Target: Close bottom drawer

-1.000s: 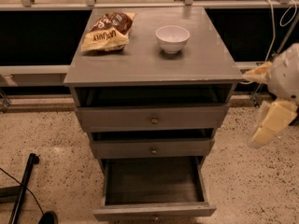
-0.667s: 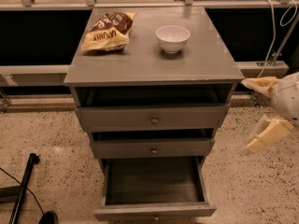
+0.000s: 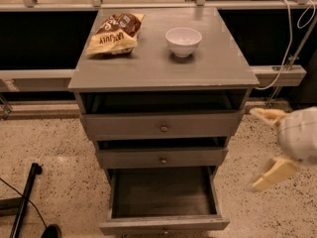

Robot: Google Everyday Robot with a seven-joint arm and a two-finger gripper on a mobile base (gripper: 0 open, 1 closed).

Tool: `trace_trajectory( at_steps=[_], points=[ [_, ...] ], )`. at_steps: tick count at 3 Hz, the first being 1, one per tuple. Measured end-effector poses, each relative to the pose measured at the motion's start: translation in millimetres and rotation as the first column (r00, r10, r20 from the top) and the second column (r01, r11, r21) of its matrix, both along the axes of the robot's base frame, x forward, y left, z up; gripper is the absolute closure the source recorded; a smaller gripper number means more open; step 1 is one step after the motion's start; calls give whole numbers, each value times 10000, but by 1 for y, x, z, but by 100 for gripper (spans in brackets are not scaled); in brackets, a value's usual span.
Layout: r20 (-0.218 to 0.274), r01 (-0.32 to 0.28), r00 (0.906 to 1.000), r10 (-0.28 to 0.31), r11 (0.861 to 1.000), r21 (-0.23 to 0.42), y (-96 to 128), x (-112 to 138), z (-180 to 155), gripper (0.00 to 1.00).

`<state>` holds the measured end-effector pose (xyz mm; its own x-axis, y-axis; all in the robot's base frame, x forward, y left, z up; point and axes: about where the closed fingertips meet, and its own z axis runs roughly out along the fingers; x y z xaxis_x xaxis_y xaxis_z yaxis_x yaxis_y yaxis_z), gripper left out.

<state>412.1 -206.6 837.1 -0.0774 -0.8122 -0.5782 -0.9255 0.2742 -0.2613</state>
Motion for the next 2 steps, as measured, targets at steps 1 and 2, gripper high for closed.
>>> trace_trajectory(
  at_steps=[1, 2],
  points=[
    [185, 78, 9998, -76, 9999, -111, 6, -12, -69, 0],
    [207, 302, 9993, -306, 9994, 169, 1, -15, -126, 0]
  ],
)
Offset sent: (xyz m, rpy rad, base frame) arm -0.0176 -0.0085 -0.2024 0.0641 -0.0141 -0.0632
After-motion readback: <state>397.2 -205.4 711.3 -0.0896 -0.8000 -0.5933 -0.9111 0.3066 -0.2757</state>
